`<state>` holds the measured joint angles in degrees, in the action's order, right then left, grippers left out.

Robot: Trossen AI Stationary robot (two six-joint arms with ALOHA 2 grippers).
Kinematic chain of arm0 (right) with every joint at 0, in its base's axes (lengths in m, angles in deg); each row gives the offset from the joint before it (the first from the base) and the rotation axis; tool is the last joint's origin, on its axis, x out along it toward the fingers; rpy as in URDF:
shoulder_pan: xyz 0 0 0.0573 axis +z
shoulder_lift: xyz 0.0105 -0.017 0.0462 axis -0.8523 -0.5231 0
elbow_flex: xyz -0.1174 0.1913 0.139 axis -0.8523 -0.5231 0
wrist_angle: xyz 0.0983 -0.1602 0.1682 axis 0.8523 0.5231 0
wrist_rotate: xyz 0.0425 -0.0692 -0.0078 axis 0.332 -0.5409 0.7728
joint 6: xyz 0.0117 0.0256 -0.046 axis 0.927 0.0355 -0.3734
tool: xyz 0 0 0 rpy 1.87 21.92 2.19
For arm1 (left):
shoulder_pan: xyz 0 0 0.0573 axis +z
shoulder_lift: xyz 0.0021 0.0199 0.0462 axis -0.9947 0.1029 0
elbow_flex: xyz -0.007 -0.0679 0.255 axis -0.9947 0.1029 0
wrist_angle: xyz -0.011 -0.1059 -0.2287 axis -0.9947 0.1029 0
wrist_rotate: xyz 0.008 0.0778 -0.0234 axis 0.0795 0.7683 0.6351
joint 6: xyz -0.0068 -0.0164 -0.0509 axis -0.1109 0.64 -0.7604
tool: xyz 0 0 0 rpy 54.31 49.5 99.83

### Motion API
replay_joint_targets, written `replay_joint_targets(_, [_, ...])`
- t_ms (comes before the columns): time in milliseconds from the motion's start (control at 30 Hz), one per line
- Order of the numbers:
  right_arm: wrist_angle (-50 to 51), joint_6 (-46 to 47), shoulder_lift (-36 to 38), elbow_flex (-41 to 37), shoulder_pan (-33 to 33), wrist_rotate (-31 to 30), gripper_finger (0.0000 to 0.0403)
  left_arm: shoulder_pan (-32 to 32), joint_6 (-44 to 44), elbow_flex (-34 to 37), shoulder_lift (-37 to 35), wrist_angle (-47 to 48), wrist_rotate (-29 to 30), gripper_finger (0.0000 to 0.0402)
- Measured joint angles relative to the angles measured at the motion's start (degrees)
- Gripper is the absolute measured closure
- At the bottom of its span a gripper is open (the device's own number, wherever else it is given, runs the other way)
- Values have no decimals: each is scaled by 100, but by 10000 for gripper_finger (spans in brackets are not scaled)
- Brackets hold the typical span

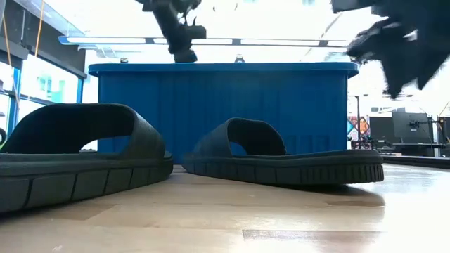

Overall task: Pick and place slides into bin
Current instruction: Put the pink slipper into the blue basket

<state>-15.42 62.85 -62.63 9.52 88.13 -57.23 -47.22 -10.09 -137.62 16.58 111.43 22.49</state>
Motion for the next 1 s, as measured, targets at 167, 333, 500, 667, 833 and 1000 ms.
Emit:
replay_joint_targets(167, [1535,921,2,402,234,59,263,-601,-82,-524,-2,170,-179,245])
replay_joint_targets(333, [1614,1020,2,196,542,710,263,-1107,-37,-700,-9,157,-220,245])
replay_joint_targets(500, [1865,1440,0,-47,822,782,263,-1333,216,-703,-9,288,-40,245])
replay_joint_targets(667, [1816,1836,-3,-88,959,1048,263,-1380,-40,-705,-9,638,18,245])
replay_joint_targets(833, [1693,2436,-44,-88,1065,1135,263,-1373,-132,-705,-9,629,12,245])
replay_joint_targets(1000, [1675,3064,-259,-88,1286,1129,263,-1365,-101,-705,-9,308,-3,245])
